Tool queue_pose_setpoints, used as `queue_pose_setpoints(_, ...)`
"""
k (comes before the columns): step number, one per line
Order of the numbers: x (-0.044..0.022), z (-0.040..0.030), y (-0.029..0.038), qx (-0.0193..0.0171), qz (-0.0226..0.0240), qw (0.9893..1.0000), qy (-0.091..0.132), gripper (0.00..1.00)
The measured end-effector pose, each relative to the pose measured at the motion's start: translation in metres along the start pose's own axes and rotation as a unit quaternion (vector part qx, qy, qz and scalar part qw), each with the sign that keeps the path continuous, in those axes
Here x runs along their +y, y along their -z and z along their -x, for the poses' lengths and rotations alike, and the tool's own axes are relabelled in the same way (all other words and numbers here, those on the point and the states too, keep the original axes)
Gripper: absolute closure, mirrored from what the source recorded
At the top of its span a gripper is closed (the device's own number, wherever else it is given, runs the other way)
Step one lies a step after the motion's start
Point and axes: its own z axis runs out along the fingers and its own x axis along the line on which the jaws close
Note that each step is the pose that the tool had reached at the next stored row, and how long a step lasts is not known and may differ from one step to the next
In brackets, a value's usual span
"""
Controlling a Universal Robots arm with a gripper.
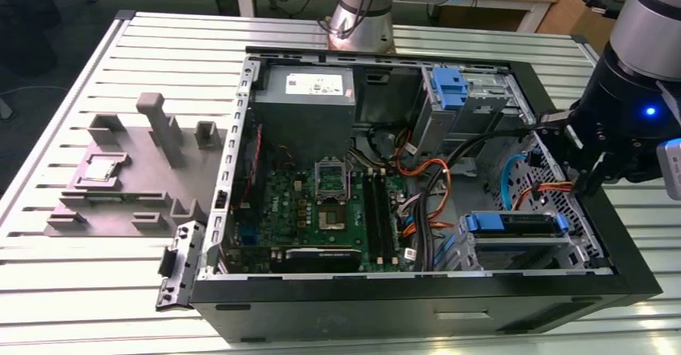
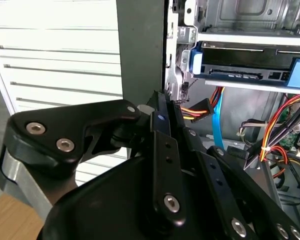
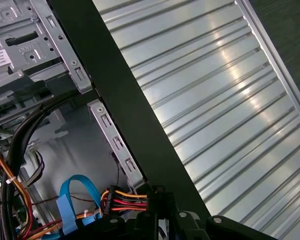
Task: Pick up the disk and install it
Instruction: 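Insert the first disk wire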
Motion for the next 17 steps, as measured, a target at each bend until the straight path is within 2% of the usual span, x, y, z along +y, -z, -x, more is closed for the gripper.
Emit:
queue_pose_setpoints(2, 0.0000, -0.0001, -0.0003, -0.0018, -0.0029, 1.0000, 0.001, 0.82)
queue_pose_setpoints(5, -0.0001, -0.0002, -0.0009, -0.0072, -0.0120, 0.9999, 0.004, 0.81)
queue_pose_setpoints(6, -0.0001, -0.0003, -0.0011, -0.0091, -0.0151, 0.9998, 0.005, 0.75)
queue_pose_setpoints(7, 0.0000, -0.0005, -0.0015, -0.0100, -0.0166, 0.9998, 0.006, 0.75)
queue_pose_setpoints(13, 0.0010, -0.0026, -0.0023, -0.0118, -0.0170, 0.9998, 0.006, 0.75)
queue_pose_setpoints(17, 0.0039, -0.0044, -0.0023, -0.0136, -0.0195, 0.9997, 0.007, 0.75)
